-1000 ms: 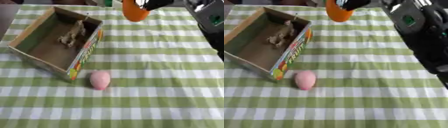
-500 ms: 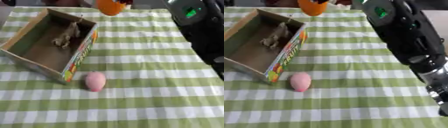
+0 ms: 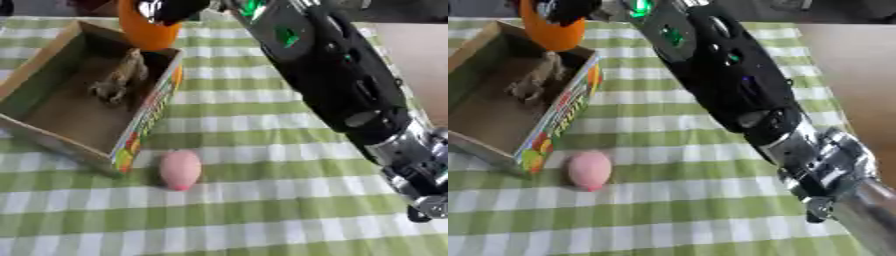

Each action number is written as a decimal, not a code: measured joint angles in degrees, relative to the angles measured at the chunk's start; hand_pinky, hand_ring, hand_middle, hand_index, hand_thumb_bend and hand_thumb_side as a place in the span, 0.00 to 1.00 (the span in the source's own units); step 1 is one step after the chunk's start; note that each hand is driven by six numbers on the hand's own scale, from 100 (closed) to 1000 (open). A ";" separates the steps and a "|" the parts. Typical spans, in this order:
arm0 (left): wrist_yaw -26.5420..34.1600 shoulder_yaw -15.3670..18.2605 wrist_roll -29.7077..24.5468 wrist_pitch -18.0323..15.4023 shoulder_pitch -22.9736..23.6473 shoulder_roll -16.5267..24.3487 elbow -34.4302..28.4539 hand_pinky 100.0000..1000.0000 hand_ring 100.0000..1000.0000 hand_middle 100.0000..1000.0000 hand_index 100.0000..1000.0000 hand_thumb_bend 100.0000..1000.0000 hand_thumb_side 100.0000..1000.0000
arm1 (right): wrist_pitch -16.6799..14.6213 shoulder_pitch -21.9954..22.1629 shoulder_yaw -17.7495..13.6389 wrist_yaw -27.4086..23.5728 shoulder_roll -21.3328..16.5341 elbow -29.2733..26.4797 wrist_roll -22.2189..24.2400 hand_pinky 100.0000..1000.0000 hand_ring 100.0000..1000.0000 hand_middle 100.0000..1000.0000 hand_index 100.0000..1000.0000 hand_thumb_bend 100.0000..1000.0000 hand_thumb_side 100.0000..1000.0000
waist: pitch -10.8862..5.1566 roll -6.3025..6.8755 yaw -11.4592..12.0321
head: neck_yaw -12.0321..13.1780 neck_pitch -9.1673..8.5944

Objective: Pick up objects on the table and place them in the box.

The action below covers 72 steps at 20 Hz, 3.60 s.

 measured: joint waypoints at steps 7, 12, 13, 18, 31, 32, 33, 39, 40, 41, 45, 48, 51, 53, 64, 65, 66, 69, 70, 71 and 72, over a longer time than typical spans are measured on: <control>0.15 -0.14 0.23 -0.59 -1.34 -0.27 0.00 0.74 0.73 0.73 0.87 0.01 1.00 | -0.58 -0.37 0.39 2.00 5.75 4.47 -2.66 0.68 0.66 0.43 0.53 0.00 0.32 | 0.74 -0.24 1.14 | -0.71 -0.52; 0.28 -0.14 0.33 -0.91 -1.88 -0.55 0.00 0.74 0.73 0.73 0.87 0.01 1.00 | -1.26 0.19 0.69 6.49 9.63 9.24 -6.24 0.67 0.66 0.44 0.53 0.00 0.31 | 1.03 -0.45 1.74 | -0.96 -0.80; 0.33 -0.14 0.35 -0.97 -1.93 -0.55 0.00 0.74 0.73 0.73 0.87 0.01 1.00 | -1.48 0.47 0.71 7.44 10.25 10.30 -6.91 0.67 0.66 0.44 0.53 0.00 0.31 | 1.11 -0.49 1.79 | -0.97 -0.95; 0.41 -0.14 0.30 -1.07 -1.98 -0.56 0.00 0.74 0.73 0.73 0.87 0.01 1.00 | -3.13 1.16 1.06 10.58 11.90 13.95 -9.05 0.68 0.71 0.49 0.59 0.00 0.35 | 1.39 -0.51 1.88 | -0.97 -1.04; 0.41 -0.15 0.30 -1.07 -1.94 -0.56 0.00 0.74 0.73 0.73 0.86 0.01 1.00 | -6.06 1.07 2.06 16.13 11.83 12.22 0.24 0.80 0.92 0.82 0.94 0.49 0.84 | 1.32 -0.52 1.68 | -0.34 -1.02; 0.41 -0.15 0.30 -1.06 -1.91 -0.56 0.00 0.74 0.73 0.73 0.87 0.01 1.00 | -5.99 1.04 2.01 16.16 11.77 11.38 0.56 0.80 0.92 0.82 0.94 0.50 0.86 | 1.24 -0.52 1.65 | -0.29 -1.01; 0.41 -0.15 0.30 -1.06 -1.87 -0.56 0.00 0.74 0.73 0.73 0.86 0.01 1.00 | -5.91 1.02 1.86 16.13 11.65 10.40 0.68 0.80 0.92 0.82 0.94 0.50 0.87 | 1.12 -0.52 1.60 | -0.23 -1.01; 0.40 -0.12 0.49 -0.86 -0.81 -0.55 0.00 0.74 0.73 0.73 0.86 0.01 1.00 | -5.54 0.41 1.05 13.01 6.61 -0.44 -0.02 0.80 0.92 0.82 0.92 0.48 0.93 | 0.27 -0.51 0.54 | 0.79 -0.43; 0.40 -0.11 0.56 -0.80 -0.61 -0.54 0.00 0.74 0.73 0.73 0.87 0.01 1.00 | -5.47 0.45 0.98 11.90 5.00 -2.95 0.00 0.80 0.92 0.82 0.92 0.48 0.94 | 0.04 -0.51 0.32 | 1.10 -0.36; 0.39 -0.09 0.63 -0.73 -0.29 -0.53 0.00 0.74 0.73 0.73 0.87 0.01 1.00 | -5.31 0.69 0.97 10.76 3.17 -5.76 0.15 0.80 0.92 0.82 0.91 0.47 0.94 | -0.17 -0.52 0.07 | 1.47 -0.09; 0.26 0.03 0.89 -0.49 0.58 -0.45 0.00 0.74 0.73 0.73 0.86 0.01 1.00 | -3.84 3.75 0.76 5.94 -4.69 -17.01 1.65 0.79 0.91 0.81 0.90 0.47 0.95 | -0.67 -0.48 -0.77 | 2.64 0.55; 0.12 0.19 1.07 -0.31 1.10 -0.41 0.00 0.74 0.73 0.73 0.86 0.01 1.00 | -2.30 7.64 0.26 2.83 -10.08 -25.54 3.04 0.79 0.91 0.81 0.90 0.47 0.95 | -1.13 -0.14 -1.30 | 3.10 1.06; 0.01 0.24 1.17 -0.20 1.49 -0.39 0.00 0.74 0.73 0.72 0.87 0.00 1.00 | -0.81 12.00 -0.60 0.14 -14.51 -32.57 3.97 0.79 0.90 0.80 0.89 0.46 0.96 | -1.25 0.25 -1.73 | 3.11 1.50; -0.01 0.24 1.29 -0.07 1.72 -0.39 0.00 0.74 0.73 0.72 0.87 0.01 1.00 | -0.76 14.27 -1.25 -1.32 -16.46 -34.78 3.62 0.78 0.90 0.80 0.89 0.47 0.97 | -1.45 0.38 -2.02 | 3.08 1.68; -0.02 0.25 1.41 0.09 2.23 -0.31 0.00 0.74 0.73 0.73 0.87 0.00 1.00 | -3.86 21.33 -1.45 -3.70 -19.52 -36.27 -0.54 0.78 0.90 0.79 0.89 0.47 0.98 | -1.78 0.81 -2.83 | 3.08 2.06; -0.02 0.25 1.41 0.09 2.23 -0.23 0.00 0.74 0.73 0.73 0.87 0.00 1.00 | -3.91 21.34 -1.45 -3.70 -19.52 -36.27 -0.66 0.78 0.90 0.79 0.89 0.47 0.98 | -1.78 0.81 -2.83 | 3.08 2.06; -0.02 0.25 1.42 0.10 2.23 -0.20 0.00 0.74 0.73 0.73 0.87 0.00 1.00 | -3.93 21.35 -1.44 -3.71 -19.53 -36.27 -0.72 0.78 0.90 0.79 0.89 0.47 0.98 | -1.78 0.81 -2.83 | 3.08 2.06; -0.05 0.35 1.54 0.21 2.63 0.06 0.00 0.74 0.73 0.73 0.86 0.00 1.00 | -3.57 22.59 -0.65 -3.70 -19.51 -36.27 -0.38 0.78 0.89 0.78 0.89 0.51 0.97 | -1.77 0.71 -3.84 | 3.75 2.05; -0.06 0.35 1.58 0.24 2.69 0.06 0.00 0.74 0.73 0.73 0.86 0.00 1.00 | -3.16 23.60 -0.10 -3.62 -19.45 -36.27 0.03 0.78 0.89 0.78 0.89 0.51 0.97 | -1.77 0.70 -4.05 | 3.98 2.05; -0.07 0.39 1.60 0.26 2.70 0.06 0.00 0.74 0.73 0.73 0.86 0.00 1.00 | -2.67 24.69 0.43 -3.39 -19.30 -36.27 0.51 0.78 0.89 0.78 0.89 0.51 0.97 | -1.77 0.73 -3.90 | 4.06 2.05; -0.08 0.40 1.63 0.29 2.72 0.06 0.00 0.74 0.73 0.73 0.86 0.00 1.00 | -2.25 25.80 0.86 -3.01 -19.15 -36.27 0.92 0.78 0.89 0.78 0.89 0.51 0.97 | -1.77 0.74 -3.73 | 4.06 2.05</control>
